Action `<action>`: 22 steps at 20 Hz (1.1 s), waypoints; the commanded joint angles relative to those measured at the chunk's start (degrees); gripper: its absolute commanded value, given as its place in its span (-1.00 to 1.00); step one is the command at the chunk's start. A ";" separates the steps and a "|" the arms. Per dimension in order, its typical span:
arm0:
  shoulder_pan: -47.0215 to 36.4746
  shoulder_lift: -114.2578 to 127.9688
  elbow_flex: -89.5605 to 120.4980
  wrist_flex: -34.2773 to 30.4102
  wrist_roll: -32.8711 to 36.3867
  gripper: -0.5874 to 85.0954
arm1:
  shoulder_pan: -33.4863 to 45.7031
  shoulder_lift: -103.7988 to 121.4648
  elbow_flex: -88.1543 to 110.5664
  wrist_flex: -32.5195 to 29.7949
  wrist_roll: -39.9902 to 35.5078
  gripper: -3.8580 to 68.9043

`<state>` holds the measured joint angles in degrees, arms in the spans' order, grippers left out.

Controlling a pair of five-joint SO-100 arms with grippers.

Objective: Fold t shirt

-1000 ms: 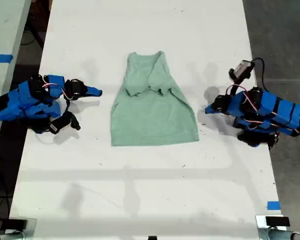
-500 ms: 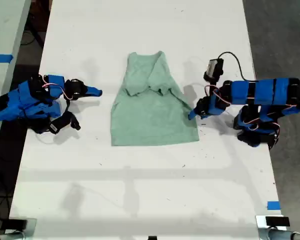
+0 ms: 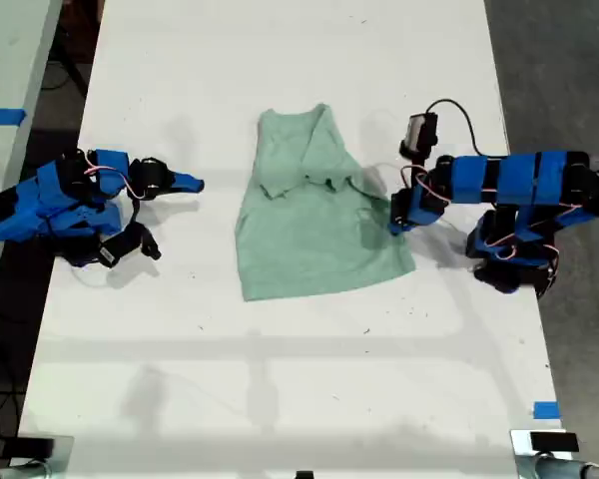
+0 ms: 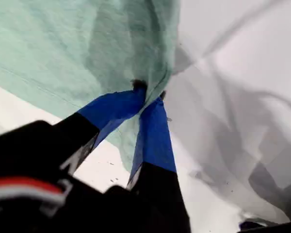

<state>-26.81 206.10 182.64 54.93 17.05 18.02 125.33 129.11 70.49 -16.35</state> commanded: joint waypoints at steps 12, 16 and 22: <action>-0.53 0.44 -0.09 0.00 -0.88 -0.99 | -12.39 -53.09 -69.43 7.47 -7.47 -0.89; -0.53 0.44 -0.09 0.00 -0.88 -0.99 | -12.39 -52.21 -69.26 8.26 -7.38 -0.37; -0.53 0.44 -0.09 0.00 -0.88 -0.99 | -10.90 -40.96 -66.36 12.74 -7.82 -0.33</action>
<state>-26.81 206.10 182.64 54.93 17.05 6.42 75.85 64.51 81.56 -23.38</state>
